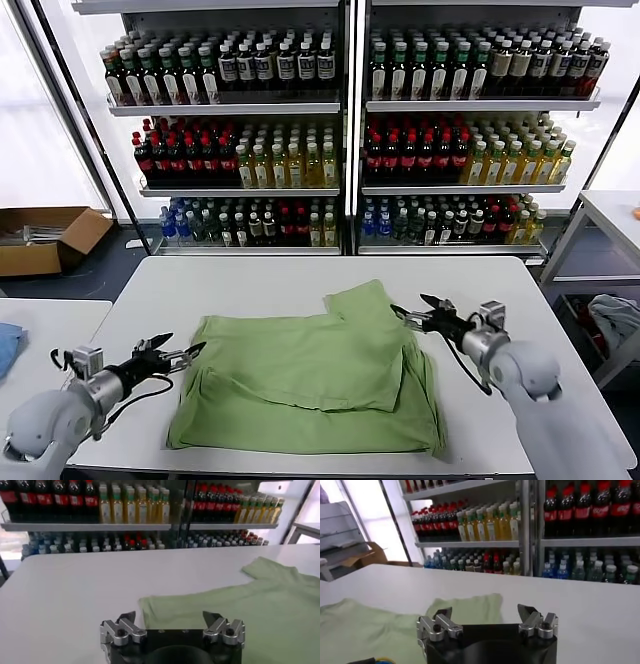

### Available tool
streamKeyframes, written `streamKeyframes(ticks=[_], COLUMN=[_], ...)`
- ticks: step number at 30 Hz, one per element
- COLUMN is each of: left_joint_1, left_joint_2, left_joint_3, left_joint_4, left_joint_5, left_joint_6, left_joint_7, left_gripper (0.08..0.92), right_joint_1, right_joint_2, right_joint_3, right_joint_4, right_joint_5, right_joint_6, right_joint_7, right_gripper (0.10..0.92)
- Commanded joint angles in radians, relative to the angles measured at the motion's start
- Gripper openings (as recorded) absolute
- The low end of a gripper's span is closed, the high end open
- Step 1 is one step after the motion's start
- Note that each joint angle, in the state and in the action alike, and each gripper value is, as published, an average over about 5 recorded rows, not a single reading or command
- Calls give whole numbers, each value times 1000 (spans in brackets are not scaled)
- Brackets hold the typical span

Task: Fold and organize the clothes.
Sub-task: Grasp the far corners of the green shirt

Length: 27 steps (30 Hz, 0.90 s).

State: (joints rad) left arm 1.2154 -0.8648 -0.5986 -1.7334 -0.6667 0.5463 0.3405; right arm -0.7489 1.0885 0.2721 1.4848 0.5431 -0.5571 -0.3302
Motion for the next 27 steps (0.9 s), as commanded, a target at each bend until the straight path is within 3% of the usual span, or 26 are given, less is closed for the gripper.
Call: streamKeyframes(ticks=[1, 13, 21, 27], left_joint_1=[-337, -423, -375, -321], left_joint_2=[30, -35, -45, -43], left_joint_3=[253, 325, 330, 310], left_joint_4=[295, 428, 402, 353], left_joint_5=[-32, -11, 12, 50], left_joint_6=[-16, -39, -22, -18], left_joint_7=[5, -1, 5, 13], left_gripper=[823, 823, 814, 680], right_joint_1=[232, 204, 177, 154], right_joint_2=[81, 103, 99, 93], right_joint_3=[-131, -159, -170, -169], right_joint_4=[-272, -300, -300, -271], right_joint_5=[-75, -96, -102, -95], right_joint_6=[-18, -12, -10, -4], right_joint_7=[-19, -19, -15, -15], right_gripper=[823, 817, 620, 464])
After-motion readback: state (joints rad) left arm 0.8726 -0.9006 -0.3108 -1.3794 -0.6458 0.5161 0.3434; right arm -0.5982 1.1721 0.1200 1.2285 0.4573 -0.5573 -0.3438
